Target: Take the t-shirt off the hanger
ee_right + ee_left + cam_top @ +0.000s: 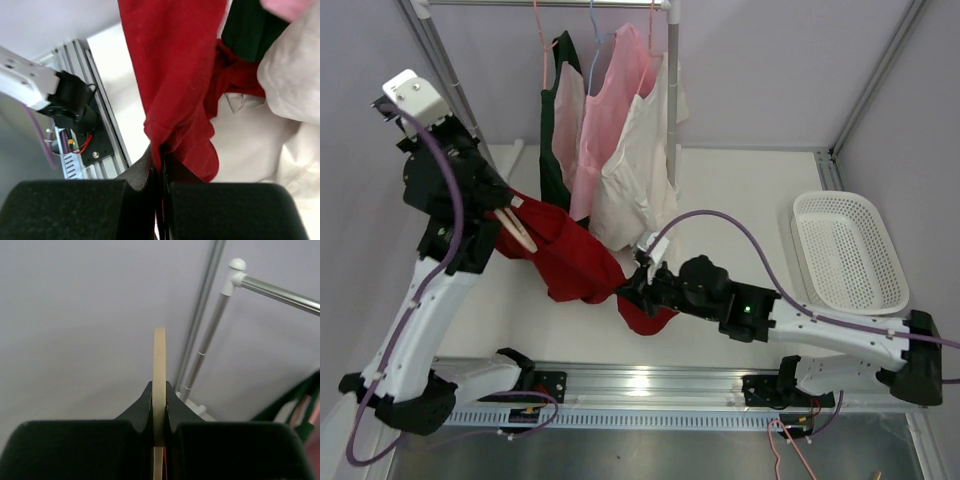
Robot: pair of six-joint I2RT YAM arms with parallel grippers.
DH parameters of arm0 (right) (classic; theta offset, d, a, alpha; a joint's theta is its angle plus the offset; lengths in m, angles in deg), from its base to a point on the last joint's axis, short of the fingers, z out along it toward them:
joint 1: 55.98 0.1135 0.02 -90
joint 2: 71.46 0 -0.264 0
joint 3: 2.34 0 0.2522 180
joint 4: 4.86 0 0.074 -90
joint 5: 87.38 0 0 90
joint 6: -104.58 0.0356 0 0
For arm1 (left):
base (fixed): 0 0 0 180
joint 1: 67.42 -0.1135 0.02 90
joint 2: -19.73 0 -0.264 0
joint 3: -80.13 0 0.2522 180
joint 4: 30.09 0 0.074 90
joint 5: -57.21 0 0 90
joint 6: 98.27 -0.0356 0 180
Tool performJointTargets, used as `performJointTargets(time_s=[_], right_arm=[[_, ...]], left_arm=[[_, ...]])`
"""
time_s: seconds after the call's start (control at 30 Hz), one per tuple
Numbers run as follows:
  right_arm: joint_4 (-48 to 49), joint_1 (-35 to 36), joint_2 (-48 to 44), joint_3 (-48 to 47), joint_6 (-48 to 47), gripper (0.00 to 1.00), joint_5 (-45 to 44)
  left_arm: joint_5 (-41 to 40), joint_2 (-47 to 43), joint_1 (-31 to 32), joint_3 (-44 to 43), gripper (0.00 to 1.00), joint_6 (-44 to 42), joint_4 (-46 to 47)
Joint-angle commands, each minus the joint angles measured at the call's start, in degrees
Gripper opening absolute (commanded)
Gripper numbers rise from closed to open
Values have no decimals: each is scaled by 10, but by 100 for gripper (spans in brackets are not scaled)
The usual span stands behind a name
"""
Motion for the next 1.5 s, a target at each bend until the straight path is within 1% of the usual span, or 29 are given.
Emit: performJointTargets(time_s=[0.0, 0.03, 0.07, 0.13, 0.2, 0.33, 0.4, 0.43, 0.47, 0.5, 0.53, 0.57, 0.67, 0.7, 0.8, 0.83, 0.9, 0.97, 1.03, 1.07, 1.1, 1.2, 1.23, 1.27, 1.33, 1.37, 1.4, 1.47], right_arm=[[12, -9, 54, -53, 13, 0, 16], [15, -14, 83, -62, 15, 0, 19], [16, -17, 96, -72, 18, 0, 21], [16, -24, 120, -98, 19, 0, 22], [5, -44, 145, -113, 32, 0, 25], [-36, -94, 152, -111, 63, 0, 16], [-65, -138, 153, -106, 83, 0, 29], [-71, -152, 154, -104, 87, 0, 42], [-70, -164, 155, -96, 89, 0, 62], [-65, -172, 154, -93, 85, 0, 65], [-59, -170, 156, -94, 78, 0, 64], [-47, -168, 159, -104, 77, 0, 67], [-49, -147, 196, -143, 75, 0, 68], [-50, -139, 209, -176, 73, 0, 74], [-40, -100, 255, -218, 66, 0, 72], [-35, -86, 277, -245, 66, 0, 76], [-31, -78, 298, -287, 68, 0, 86], [-42, -71, 325, -314, 66, 0, 80], [-59, -71, 335, -331, 66, 0, 71], [-65, -73, 342, -331, 66, 0, 69], [-71, -74, 343, -326, 63, 0, 65], [-78, -86, 330, -269, 70, 0, 60], [-72, -88, 316, -246, 75, 0, 60], [-65, -91, 272, -188, 77, 0, 56], [-64, -91, 211, -130, 86, 0, 37], [-74, -91, 179, -88, 91, 0, 0], [-102, -98, 118, -72, 93, 0, -14], [-146, -128, 69, -56, 103, 0, -20]], left_arm=[[132, -27, 5, -36, 1, 246, -309], [144, -31, 4, -49, 1, 277, -349], [162, -35, 4, -52, 1, 283, -366], [221, -56, 5, -49, 1, 293, -388], [243, -75, 4, -43, 1, 294, -394], [278, -92, 3, -49, 1, 273, -394], [311, -99, 2, -63, 1, 278, -401], [330, -104, 2, -67, 1, 291, -408], [379, -106, 2, -81, 1, 298, -436], [408, -107, 2, -98, 1, 309, -451], [432, -108, 1, -108, 1, 340, -462], [472, -113, 2, -110, 1, 354, -478], [522, -119, 2, -109, 1, 395, -493], [561, -118, 2, -110, 1, 402, -502], [638, -118, 2, -107, 1, 434, -508], [675, -120, 1, -100, 1, 452, -511], [705, -131, 1, -89, 1, 468, -510], [695, -143, 1, -71, 1, 468, -510], [675, -150, 2, -73, 1, 455, -524], [672, -150, 2, -87, 1, 452, -533], [673, -150, 2, -93, 1, 450, -539], [679, -153, 1, -115, 1, 446, -548], [674, -150, 2, -123, 1, 440, -550], [651, -148, 2, -126, 1, 434, -556], [626, -143, 2, -121, 1, 411, -559], [613, -144, 2, -115, 1, 408, -549], [611, -145, 1, -102, 1, 401, -546], [608, -135, 0, -101, 1, 398, -544]])
